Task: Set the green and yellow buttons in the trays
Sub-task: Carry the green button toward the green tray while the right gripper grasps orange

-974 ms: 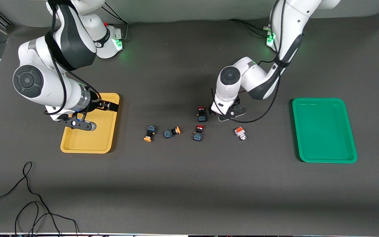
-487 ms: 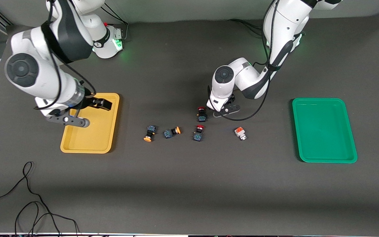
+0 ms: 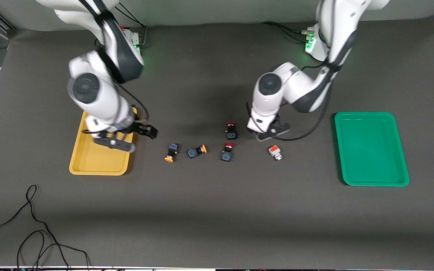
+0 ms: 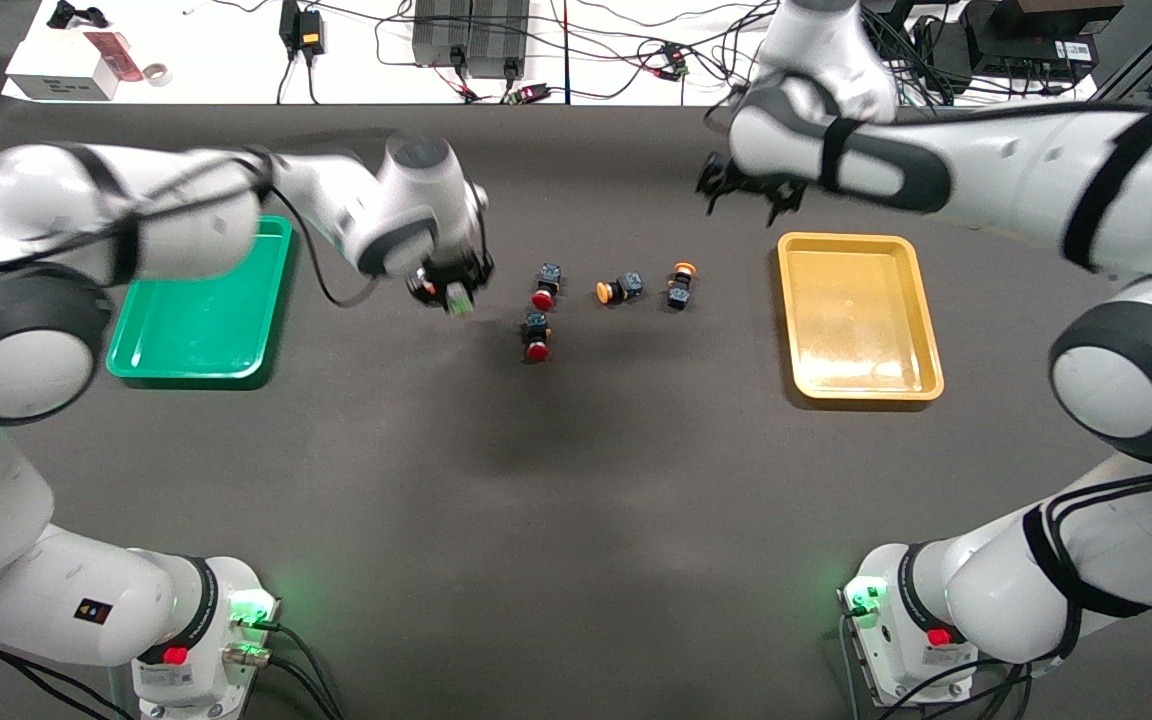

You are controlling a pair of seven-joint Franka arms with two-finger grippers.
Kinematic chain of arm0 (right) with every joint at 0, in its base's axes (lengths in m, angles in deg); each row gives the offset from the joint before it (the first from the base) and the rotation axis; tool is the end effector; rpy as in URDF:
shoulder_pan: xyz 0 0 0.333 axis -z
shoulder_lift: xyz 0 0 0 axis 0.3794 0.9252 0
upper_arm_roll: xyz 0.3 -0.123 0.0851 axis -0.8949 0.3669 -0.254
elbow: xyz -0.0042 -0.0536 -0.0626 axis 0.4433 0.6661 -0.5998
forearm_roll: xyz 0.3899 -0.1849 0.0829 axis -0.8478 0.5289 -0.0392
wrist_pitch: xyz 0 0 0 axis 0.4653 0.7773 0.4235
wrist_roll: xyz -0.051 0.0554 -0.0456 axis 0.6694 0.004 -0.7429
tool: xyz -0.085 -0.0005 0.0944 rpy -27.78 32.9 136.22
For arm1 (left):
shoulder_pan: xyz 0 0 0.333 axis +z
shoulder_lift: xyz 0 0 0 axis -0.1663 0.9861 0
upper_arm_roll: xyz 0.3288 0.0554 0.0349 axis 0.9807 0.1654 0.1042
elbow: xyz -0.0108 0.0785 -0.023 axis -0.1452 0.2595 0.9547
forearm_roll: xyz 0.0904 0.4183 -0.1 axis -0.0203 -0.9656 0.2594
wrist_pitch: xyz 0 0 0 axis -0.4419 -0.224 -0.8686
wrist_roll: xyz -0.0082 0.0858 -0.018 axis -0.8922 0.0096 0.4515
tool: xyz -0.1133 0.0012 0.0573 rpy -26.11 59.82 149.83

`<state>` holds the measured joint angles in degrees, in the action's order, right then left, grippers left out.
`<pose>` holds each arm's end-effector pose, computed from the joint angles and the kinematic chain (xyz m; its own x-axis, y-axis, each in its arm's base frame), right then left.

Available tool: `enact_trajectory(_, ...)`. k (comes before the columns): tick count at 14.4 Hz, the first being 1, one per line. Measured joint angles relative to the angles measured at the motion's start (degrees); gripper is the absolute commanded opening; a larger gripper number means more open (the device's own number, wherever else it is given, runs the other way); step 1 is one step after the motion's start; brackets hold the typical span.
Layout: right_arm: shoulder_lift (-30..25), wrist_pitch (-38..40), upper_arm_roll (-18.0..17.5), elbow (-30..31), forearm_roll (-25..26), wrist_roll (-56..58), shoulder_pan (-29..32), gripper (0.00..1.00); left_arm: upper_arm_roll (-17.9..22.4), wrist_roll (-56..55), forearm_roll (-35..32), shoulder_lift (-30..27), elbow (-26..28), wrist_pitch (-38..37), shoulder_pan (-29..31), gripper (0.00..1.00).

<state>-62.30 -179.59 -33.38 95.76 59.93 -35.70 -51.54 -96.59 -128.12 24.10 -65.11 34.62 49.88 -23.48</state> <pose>0.5827 0.2671 0.3349 0.9610 -0.2738 -0.0383 -0.2733 -0.9618 0.0185 0.5161 -0.3735 0.2636 0.9213 0.3888 0.0049 0.3888 -0.9213 -0.0077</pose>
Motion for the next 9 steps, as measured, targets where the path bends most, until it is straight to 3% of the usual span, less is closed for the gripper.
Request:
enact_trajectory(2,3.69,-5.7,-0.07,1.8,0.0,-2.73,-2.16,0.99,-0.44,11.53,7.88,-5.67,-5.21,-13.04,4.11,0.12)
enact_trajectory(5,9.0,-12.2,-0.09,1.87,0.0,-5.0,-3.92,0.99,-0.45,26.55,12.17,-12.54,-11.1,-28.88,13.03,0.05)
enact_trajectory(9,14.14,-19.13,0.3,1.81,-0.01,-5.04,-3.59,0.98,-0.01,46.83,12.8,-17.27,-11.51,-35.21,27.93,0.05)
